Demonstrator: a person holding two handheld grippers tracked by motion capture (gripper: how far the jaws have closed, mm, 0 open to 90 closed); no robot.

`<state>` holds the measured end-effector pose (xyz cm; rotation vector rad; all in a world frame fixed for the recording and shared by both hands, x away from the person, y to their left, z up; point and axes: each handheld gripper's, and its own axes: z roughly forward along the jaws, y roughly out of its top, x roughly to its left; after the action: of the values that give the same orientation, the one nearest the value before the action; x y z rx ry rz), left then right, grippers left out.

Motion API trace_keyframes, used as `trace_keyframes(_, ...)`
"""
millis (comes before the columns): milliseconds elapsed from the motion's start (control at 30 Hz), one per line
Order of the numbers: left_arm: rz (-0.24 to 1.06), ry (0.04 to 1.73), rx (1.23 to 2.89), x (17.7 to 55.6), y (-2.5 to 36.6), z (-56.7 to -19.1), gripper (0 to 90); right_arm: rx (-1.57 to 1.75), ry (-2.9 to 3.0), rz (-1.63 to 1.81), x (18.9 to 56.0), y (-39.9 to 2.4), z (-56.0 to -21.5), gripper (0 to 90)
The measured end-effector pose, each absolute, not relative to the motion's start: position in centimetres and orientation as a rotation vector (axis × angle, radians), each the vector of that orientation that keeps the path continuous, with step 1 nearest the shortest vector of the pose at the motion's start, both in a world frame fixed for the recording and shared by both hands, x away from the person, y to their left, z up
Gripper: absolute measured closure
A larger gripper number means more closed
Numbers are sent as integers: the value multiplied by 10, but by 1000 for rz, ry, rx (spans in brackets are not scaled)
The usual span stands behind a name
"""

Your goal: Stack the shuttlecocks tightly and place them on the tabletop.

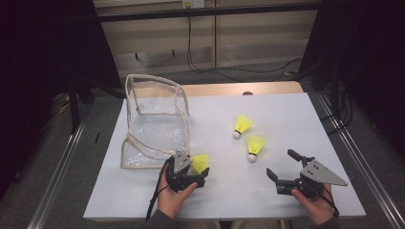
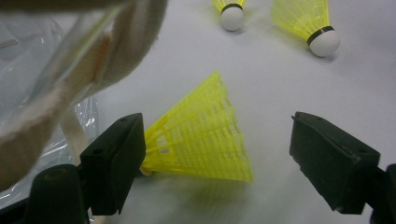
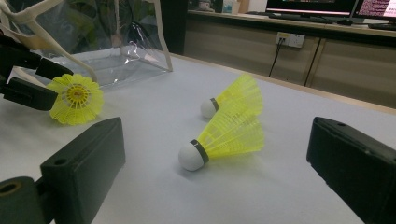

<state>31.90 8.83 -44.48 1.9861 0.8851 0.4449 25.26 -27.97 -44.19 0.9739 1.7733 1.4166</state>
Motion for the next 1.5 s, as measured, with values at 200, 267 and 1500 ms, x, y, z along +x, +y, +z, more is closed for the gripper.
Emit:
trace_keyframes(200,466,893,1997,319,90,-444,250,973,1772,1419,253,-280,-442,35)
trace_keyframes(267,476,896,2004,319,92,-444,277,976,1774,1420,253,-280,-442,35)
trace_keyframes(1500,563,936,1944,314,100,-440,671,969,1776,1425,254,-279,-442,35)
